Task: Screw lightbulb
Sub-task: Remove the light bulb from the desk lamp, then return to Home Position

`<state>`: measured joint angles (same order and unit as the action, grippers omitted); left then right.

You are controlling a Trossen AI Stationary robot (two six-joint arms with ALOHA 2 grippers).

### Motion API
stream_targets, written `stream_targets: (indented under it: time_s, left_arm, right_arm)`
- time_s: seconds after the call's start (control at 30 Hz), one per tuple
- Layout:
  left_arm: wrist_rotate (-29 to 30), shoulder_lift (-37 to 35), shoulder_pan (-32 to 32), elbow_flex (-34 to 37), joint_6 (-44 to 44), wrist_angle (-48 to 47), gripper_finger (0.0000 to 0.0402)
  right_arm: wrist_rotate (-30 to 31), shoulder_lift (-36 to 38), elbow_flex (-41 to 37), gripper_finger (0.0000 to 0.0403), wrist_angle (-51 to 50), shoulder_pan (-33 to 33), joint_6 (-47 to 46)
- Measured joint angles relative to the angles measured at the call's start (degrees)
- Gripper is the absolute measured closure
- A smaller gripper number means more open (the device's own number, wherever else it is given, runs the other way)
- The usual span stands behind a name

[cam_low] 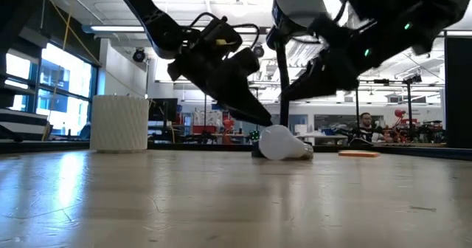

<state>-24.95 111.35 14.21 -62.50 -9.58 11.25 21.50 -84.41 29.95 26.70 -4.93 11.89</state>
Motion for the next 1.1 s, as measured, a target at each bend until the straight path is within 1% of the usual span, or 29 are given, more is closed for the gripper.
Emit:
stream_targets:
  time_s: [0.07, 0.13, 0.23, 0.33, 0.43, 0.53, 0.63, 0.7, 0.8, 0.87, 0.9, 1.0, 1.03, 1.1]
  left_arm:
    - [0.0, 0.0, 0.0, 0.0, 0.1, -1.7, 0.0160]
    - [0.0, 0.0, 0.0, 0.0, 0.5, -2.4, 0.0160]
    - [0.0, -0.3, 0.0, 0.0, 2.3, -3.7, 0.0160]
    - [-0.1, -1.9, -0.2, 0.2, 2.6, -5.4, 0.0160]
    - [0.0, -5.9, -0.7, 3.3, 3.2, -3.2, 0.0160]
    - [0.2, -11.8, -1.1, 9.5, 5.3, 3.1, 0.0160]
    - [0.6, -18.9, -0.9, 17.0, 8.6, 13.4, 0.0160]
    - [3.1, -23.3, -0.4, 21.8, 10.9, 19.9, 0.0160]
    - [9.9, -29.3, 0.6, 28.3, 14.2, 26.6, 0.0160]
    - [13.7, -32.8, 1.8, 31.4, 17.0, 27.8, 0.0160]
    - [14.4, -34.0, 2.6, 32.6, 18.3, 27.2, 0.0160]
    - [14.6, -36.1, 5.0, 35.3, 20.0, 24.8, 0.0160]
    - [14.3, -36.7, 5.6, 36.0, 20.1, 24.8, 0.0160]
    - [13.8, -38.1, 6.5, 37.1, 21.1, 25.4, 0.0160]
  right_arm:
    - [-0.1, 2.9, 0.0, 0.0101, -2.9, -1.0, -7.8]
    - [-0.8, 6.5, 0.0, 0.0101, -8.3, -2.2, -16.3]
    - [-4.4, 12.8, 0.0, 0.0101, -17.1, -4.5, -24.6]
    - [-7.1, 19.2, 0.0, 0.0101, -23.4, -8.1, -27.4]
    - [-8.3, 26.4, -1.1, 0.0113, -27.5, -11.2, -27.1]
    - [-8.3, 34.9, -3.1, 0.0147, -32.7, -12.3, -27.4]
    - [-8.3, 43.5, -6.5, 0.0195, -32.6, -12.0, -26.6]
    - [-8.7, 48.7, -9.6, 0.0231, -32.4, -11.3, -25.3]
    - [-11.3, 55.7, -13.2, 0.0283, -32.1, -9.5, -23.5]
    - [-13.1, 60.2, -14.9, 0.0315, -32.4, -7.8, -21.5]
    - [-14.0, 62.4, -15.4, 0.0330, -32.2, -6.8, -20.0]
    - [-16.4, 69.3, -17.1, 0.0369, -32.1, -2.9, -15.8]
    - [-17.9, 71.5, -17.4, 0.0381, -32.0, -1.4, -15.5]
    - [-23.2, 75.5, -17.9, 0.0396, -32.5, 1.1, -15.3]
